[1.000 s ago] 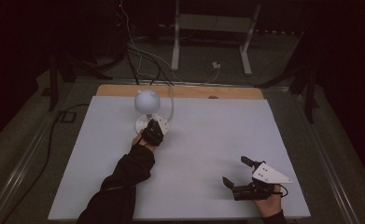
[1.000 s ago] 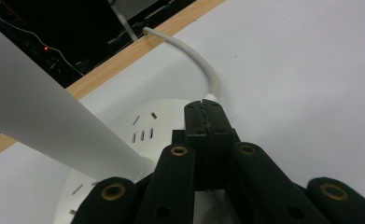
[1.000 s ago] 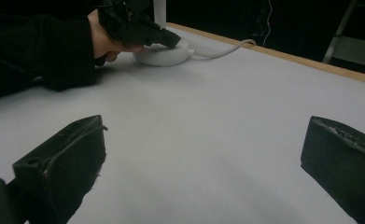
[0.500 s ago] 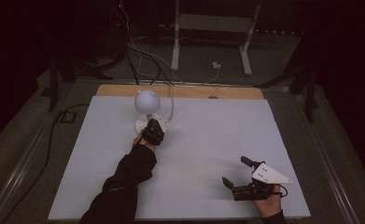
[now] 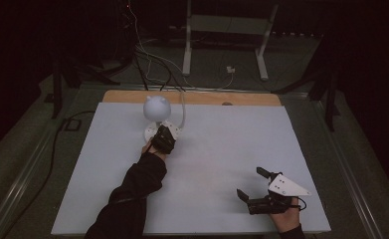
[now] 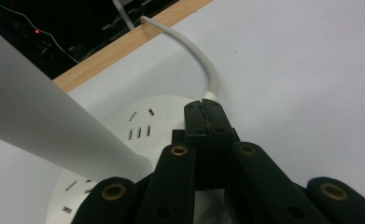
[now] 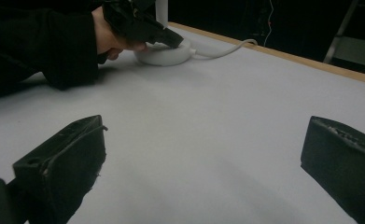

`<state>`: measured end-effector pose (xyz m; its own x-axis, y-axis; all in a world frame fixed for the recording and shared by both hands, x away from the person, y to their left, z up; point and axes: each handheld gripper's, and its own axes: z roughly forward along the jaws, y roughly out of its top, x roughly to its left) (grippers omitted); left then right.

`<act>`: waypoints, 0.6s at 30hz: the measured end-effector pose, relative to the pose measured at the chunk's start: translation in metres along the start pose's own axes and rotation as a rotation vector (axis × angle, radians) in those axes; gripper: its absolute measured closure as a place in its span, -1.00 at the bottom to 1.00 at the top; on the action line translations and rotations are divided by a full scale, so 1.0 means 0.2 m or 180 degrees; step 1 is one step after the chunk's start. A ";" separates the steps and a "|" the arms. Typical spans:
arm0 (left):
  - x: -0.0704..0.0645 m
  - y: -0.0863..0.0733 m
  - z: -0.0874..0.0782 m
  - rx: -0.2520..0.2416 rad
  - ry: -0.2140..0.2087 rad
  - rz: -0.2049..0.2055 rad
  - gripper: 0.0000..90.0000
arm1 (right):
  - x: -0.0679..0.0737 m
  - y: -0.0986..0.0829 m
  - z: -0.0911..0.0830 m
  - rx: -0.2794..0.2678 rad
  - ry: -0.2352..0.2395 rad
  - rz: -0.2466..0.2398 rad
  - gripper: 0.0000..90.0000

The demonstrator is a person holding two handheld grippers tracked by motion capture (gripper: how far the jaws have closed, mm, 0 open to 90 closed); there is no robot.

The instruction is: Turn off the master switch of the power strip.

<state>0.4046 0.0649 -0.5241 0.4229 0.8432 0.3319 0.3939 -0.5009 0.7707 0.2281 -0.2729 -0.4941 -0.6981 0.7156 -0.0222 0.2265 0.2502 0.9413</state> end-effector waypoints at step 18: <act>0.02 0.00 -0.01 -0.0092 -0.0063 -0.0152 1.00 | 0.00 0.00 0.00 0.0000 -0.0007 0.0010 -1.00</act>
<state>0.4053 0.0679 -0.5212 0.4205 0.8618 0.2838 0.3903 -0.4542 0.8009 0.2287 -0.2735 -0.4944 -0.6958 0.7180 -0.0199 0.2287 0.2478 0.9414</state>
